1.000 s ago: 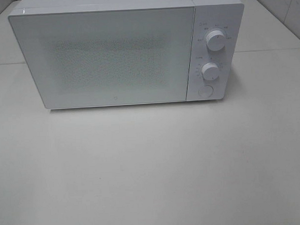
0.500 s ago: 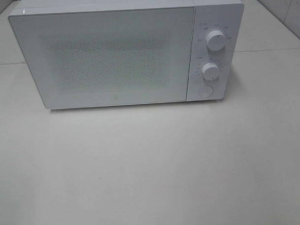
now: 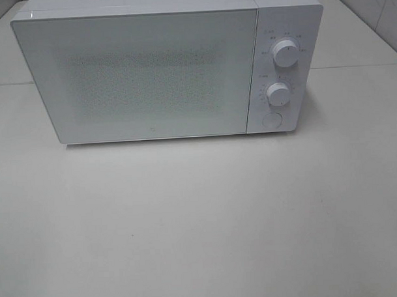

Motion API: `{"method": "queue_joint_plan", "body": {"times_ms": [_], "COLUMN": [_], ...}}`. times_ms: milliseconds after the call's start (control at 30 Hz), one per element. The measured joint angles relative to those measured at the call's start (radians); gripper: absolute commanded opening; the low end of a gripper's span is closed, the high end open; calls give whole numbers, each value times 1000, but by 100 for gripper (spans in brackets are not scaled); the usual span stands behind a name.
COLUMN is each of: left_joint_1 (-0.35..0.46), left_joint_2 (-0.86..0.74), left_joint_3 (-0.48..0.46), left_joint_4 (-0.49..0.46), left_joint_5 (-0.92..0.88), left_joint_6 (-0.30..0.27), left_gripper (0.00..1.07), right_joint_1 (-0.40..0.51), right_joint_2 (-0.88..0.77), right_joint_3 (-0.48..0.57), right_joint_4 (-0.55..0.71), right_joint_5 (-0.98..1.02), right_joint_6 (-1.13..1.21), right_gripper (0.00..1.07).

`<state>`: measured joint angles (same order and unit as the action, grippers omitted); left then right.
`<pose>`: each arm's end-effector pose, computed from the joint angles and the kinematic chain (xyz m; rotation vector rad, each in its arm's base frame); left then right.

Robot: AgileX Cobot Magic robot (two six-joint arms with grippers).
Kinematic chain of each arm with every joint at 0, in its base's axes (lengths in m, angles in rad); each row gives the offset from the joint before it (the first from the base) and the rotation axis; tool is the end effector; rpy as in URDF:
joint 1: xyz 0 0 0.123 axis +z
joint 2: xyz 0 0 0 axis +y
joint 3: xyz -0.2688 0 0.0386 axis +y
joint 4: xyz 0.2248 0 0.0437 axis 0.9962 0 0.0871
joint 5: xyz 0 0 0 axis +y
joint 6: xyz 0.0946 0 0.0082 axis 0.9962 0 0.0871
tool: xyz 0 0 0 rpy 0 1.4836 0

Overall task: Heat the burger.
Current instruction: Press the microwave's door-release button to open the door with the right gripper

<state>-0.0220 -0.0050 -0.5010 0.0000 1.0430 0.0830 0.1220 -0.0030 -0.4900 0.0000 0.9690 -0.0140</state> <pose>-0.0081 0.0002 0.2661 0.1060 2.0180 0.0387 -0.0037 -0.0005 0.2696 -0.1332 1.9557 0.0710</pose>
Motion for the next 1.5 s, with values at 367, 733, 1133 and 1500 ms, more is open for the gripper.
{"method": "queue_joint_plan", "body": {"times_ms": [367,733,1133,1500], "left_joint_1": [0,0,0,0], "left_joint_2": [0,0,0,0], "left_joint_3": [0,0,0,0], "left_joint_4": [0,0,0,0], "left_joint_5": [0,0,0,0], "left_joint_6": [0,0,0,0], "left_gripper": [101,101,101,101], "right_joint_1": [0,0,0,0], "right_joint_2": [5,249,588,846], "right_joint_3": [0,-25,84,201], "right_joint_4": [0,-23,-30,-30], "right_joint_5": [0,-243,-987,-1472], "right_joint_6": [1,1,-41,-40], "right_gripper": [75,62,10,0]}}
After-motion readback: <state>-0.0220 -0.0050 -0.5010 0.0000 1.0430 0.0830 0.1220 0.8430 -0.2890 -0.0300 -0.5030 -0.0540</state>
